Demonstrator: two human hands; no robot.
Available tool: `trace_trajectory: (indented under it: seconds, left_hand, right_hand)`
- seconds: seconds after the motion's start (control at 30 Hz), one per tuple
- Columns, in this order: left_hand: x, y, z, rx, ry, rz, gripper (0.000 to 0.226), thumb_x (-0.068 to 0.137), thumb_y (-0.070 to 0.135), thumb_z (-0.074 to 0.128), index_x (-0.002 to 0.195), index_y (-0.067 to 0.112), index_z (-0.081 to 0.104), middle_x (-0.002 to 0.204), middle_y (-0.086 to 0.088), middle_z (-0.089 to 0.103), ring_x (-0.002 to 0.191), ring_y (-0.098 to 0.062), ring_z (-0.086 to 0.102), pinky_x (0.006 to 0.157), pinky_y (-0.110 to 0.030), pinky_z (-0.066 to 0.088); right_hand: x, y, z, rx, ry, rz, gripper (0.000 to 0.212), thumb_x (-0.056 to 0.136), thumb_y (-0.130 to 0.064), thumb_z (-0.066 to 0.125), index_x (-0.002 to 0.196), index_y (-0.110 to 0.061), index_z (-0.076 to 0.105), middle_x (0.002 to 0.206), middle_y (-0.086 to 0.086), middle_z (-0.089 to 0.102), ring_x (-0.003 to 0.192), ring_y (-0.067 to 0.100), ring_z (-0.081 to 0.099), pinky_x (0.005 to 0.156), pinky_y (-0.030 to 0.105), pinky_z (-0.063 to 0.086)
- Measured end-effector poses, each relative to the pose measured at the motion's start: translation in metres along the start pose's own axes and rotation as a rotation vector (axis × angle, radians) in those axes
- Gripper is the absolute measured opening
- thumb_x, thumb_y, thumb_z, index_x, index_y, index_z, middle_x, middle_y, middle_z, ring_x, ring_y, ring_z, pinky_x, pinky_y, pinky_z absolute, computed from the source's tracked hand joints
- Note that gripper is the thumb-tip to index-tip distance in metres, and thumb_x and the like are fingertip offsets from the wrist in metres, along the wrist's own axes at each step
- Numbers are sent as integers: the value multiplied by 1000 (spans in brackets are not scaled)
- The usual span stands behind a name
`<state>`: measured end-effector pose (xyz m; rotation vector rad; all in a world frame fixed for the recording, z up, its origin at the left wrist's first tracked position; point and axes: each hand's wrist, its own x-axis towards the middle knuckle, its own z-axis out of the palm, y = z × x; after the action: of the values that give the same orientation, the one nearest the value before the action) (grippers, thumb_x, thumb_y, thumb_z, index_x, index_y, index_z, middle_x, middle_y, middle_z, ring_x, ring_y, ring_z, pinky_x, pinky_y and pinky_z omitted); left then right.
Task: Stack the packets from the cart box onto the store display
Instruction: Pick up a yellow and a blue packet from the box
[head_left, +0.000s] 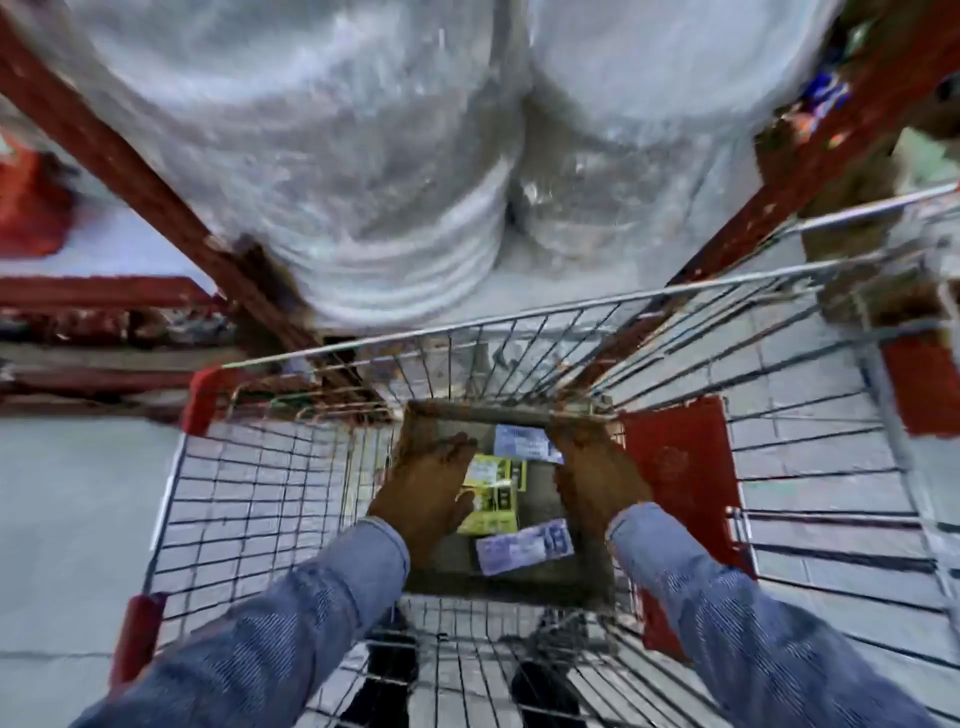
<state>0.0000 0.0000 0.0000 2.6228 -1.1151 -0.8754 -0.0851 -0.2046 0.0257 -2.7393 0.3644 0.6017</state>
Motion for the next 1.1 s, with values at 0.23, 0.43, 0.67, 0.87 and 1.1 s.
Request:
trace_trajectory:
  seconds: [0.23, 0.43, 0.67, 0.87, 1.1]
  left_hand:
    - [63, -26, 51, -35, -72, 16, 57, 84, -1, 60, 137, 13, 45, 131, -21, 59, 112, -38, 61, 85, -41, 52]
    - [87, -42, 68, 20, -183, 119, 62, 77, -4, 68, 132, 17, 49, 123, -14, 64, 103, -33, 66, 82, -44, 58]
    - [91, -46, 63, 45, -283, 98, 70, 80, 9, 77, 141, 13, 42, 137, -17, 50, 123, -34, 51, 100, -45, 46]
    - [83, -32, 43, 167, -261, 153, 57, 80, 20, 78, 129, 7, 51, 130, -15, 56, 116, -31, 55, 93, -40, 48]
    - [46, -22, -22, 198, -51, 284, 50, 79, 52, 67, 112, 15, 62, 112, -10, 69, 93, -30, 67, 71, -34, 52]
  right_hand:
    - [54, 24, 69, -232, -36, -41, 63, 80, -3, 60, 140, -11, 43, 135, 16, 57, 115, 38, 57, 91, 43, 48]
    - [66, 32, 96, -255, -54, -62, 65, 85, 3, 50, 146, -3, 28, 150, 22, 39, 129, 38, 46, 102, 45, 41]
    - [76, 31, 110, -235, -30, -22, 60, 88, 1, 43, 146, 0, 25, 147, 21, 39, 132, 37, 39, 107, 49, 37]
    - [77, 25, 108, -241, -23, 26, 54, 90, 3, 43, 142, 3, 28, 139, 23, 40, 128, 38, 39, 100, 48, 43]
    - [44, 5, 51, -151, 47, 79, 51, 80, 3, 59, 128, 0, 42, 133, 22, 42, 123, 38, 42, 89, 46, 51]
